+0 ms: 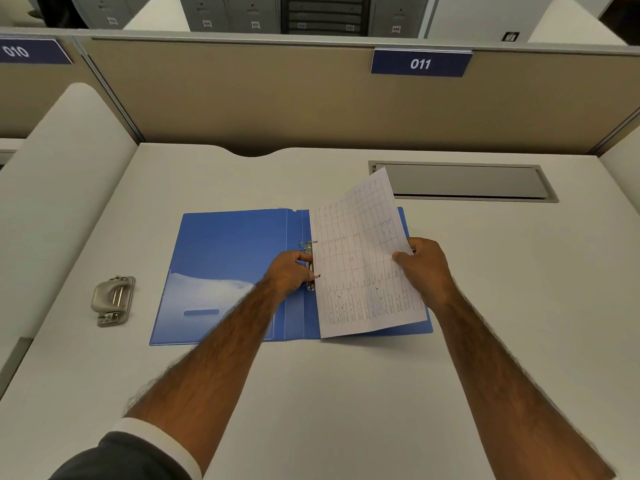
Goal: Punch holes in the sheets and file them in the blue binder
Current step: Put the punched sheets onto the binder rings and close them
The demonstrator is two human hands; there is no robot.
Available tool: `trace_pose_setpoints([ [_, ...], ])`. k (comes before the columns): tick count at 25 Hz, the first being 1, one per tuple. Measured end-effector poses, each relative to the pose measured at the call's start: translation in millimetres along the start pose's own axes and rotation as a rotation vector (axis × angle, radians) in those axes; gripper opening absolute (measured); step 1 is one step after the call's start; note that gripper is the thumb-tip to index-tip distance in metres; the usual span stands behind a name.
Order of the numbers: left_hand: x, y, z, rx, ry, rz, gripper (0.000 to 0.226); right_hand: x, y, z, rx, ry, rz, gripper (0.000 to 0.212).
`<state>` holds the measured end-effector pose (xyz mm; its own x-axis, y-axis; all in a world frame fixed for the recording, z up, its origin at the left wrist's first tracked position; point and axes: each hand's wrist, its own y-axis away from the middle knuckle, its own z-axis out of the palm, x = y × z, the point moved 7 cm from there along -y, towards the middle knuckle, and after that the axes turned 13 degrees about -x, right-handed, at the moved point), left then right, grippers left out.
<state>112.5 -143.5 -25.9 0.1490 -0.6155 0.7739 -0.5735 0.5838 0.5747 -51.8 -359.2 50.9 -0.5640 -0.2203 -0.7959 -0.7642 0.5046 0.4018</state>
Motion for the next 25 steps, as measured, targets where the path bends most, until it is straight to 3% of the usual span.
trace_pose_setpoints([
  [3, -2, -3, -2, 0.036, 0.034, 0.009, 0.023, 1, -3, 0, -0.003, 0.003, 0.002, 0.014],
  [8, 29, -5, -35, 0.330, -0.147, 0.122, 0.012, 0, -6, 1, -0.023, -0.006, 0.004, 0.014],
  [14, 47, -42, -38, 0.140, -0.237, 0.045, 0.021, 6, -9, -1, -0.014, -0.029, 0.017, 0.012],
  [23, 40, -40, -14, 0.147, -0.348, 0.148, 0.030, 49, -16, 10, -0.069, -0.172, 0.173, 0.006],
  [25, 35, -40, -11, 0.136, -0.387, 0.161, 0.033, 57, -21, 10, -0.051, -0.144, 0.185, 0.014],
])
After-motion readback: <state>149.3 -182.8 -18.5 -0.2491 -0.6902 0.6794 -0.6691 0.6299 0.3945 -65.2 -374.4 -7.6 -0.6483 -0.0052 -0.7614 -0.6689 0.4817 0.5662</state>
